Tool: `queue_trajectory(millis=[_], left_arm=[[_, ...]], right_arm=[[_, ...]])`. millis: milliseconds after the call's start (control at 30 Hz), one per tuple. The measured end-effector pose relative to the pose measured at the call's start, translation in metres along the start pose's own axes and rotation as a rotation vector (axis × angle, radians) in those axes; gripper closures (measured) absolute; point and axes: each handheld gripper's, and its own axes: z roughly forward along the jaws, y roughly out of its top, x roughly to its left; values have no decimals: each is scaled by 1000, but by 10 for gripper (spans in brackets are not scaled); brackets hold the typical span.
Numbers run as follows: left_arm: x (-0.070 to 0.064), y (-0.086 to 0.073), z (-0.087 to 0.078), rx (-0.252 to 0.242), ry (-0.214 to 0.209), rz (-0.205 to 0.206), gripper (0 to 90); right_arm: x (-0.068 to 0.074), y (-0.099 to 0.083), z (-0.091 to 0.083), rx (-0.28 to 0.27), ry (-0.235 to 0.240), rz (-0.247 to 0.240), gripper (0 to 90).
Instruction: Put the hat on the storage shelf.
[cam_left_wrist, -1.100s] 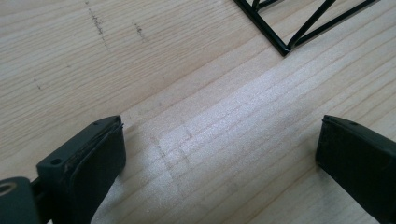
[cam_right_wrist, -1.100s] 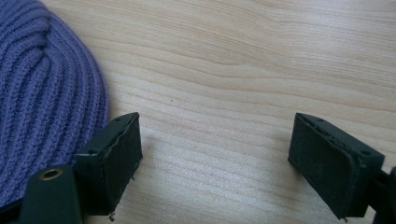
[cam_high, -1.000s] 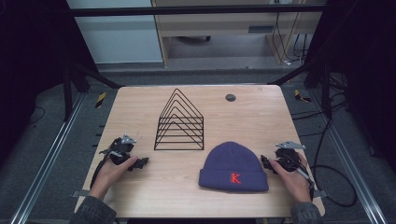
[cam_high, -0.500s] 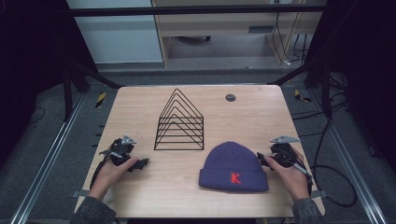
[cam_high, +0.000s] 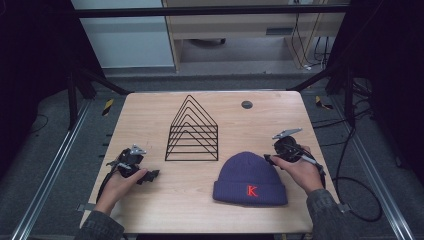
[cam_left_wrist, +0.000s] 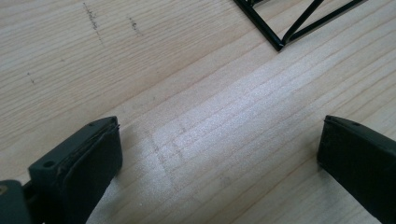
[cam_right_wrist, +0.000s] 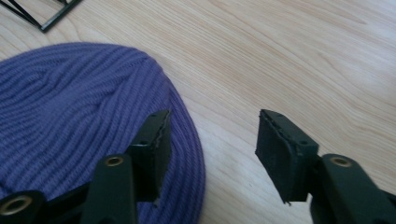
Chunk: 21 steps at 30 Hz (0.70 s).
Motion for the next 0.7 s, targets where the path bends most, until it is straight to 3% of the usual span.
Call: queue_trajectory(millis=[200,267,433,700], left_arm=[[0,0,0,1,-2,-2,0],[0,0,0,1,-2,-2,0],[0,0,0,0,-1,-3,0],[0,0,0,-1,-1,-3,0]], right_arm=[[5,5,12,12,38,3,532],[10,8,19,8,76,24,533],[18,13,29,18,83,14,516],[25,12,47,79,75,8,494]])
